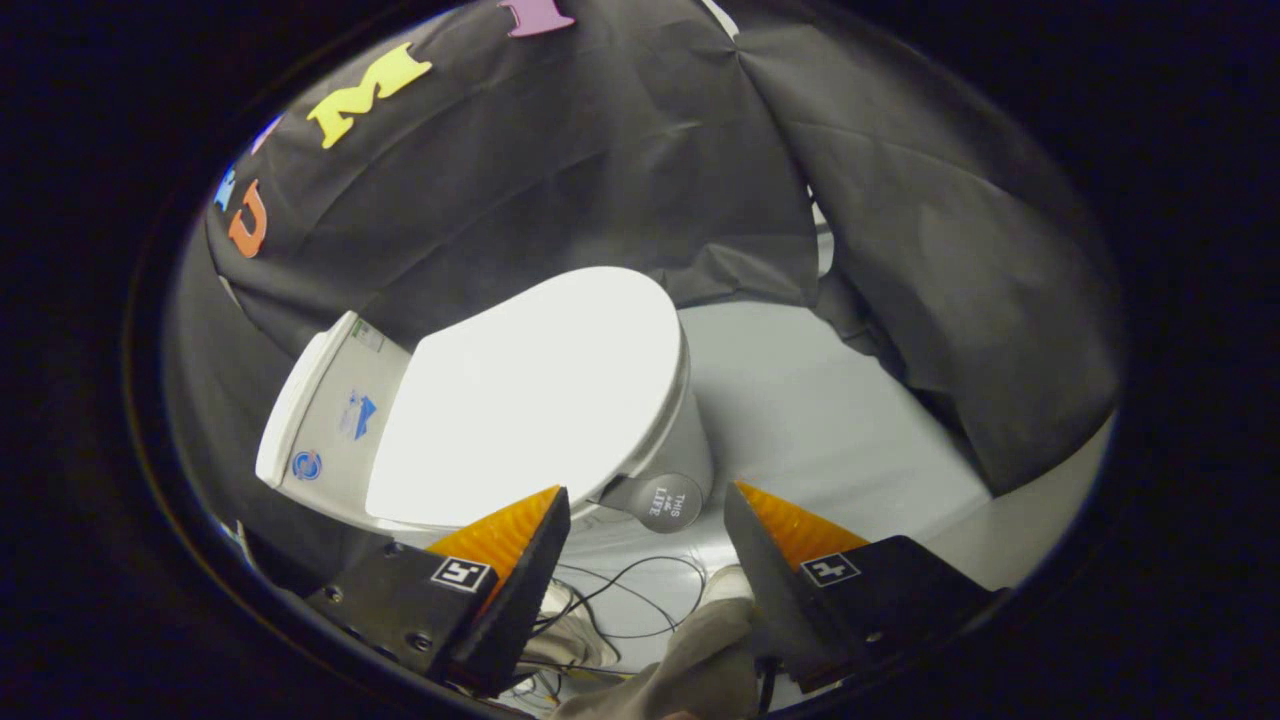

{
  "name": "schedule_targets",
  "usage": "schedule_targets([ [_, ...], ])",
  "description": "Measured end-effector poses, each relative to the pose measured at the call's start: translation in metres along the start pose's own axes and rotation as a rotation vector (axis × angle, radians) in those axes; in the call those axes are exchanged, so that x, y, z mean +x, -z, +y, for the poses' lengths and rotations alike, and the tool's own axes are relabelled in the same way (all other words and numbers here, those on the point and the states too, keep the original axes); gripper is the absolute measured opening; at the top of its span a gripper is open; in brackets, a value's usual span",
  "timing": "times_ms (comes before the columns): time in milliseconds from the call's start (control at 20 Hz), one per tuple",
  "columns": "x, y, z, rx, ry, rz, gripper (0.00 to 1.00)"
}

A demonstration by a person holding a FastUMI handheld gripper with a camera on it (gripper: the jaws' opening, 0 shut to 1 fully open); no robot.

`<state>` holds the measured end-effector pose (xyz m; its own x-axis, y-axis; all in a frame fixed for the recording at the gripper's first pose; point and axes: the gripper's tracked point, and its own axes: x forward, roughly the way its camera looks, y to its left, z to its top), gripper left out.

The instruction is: Open the toilet lid.

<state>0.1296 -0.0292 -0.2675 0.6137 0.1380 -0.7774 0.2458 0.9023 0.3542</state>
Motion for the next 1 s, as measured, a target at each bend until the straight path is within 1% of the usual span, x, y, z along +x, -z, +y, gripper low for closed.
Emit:
schedule_targets([
  [200, 0.011, 0.007, -0.003, 0.092, -0.073, 0.023, 0.96],
  [400, 0.023, 0.013, -0.014, 0.170, -0.093, 0.052, 0.93],
  [450, 0.028, 0.015, -0.018, 0.175, -0.091, 0.061, 0.88],
  [500, 0.032, 0.015, -0.020, 0.183, -0.096, 0.055, 0.86],
  [700, 0.042, 0.010, -0.009, 0.258, -0.186, 0.042, 0.81],
  [750, 0.045, 0.010, -0.013, 0.276, -0.186, 0.047, 0.78],
  [850, 0.046, 0.009, -0.009, 0.333, -0.243, 0.044, 0.72],
  [1000, 0.049, 0.005, -0.015, 0.381, -0.273, 0.037, 0.63],
])
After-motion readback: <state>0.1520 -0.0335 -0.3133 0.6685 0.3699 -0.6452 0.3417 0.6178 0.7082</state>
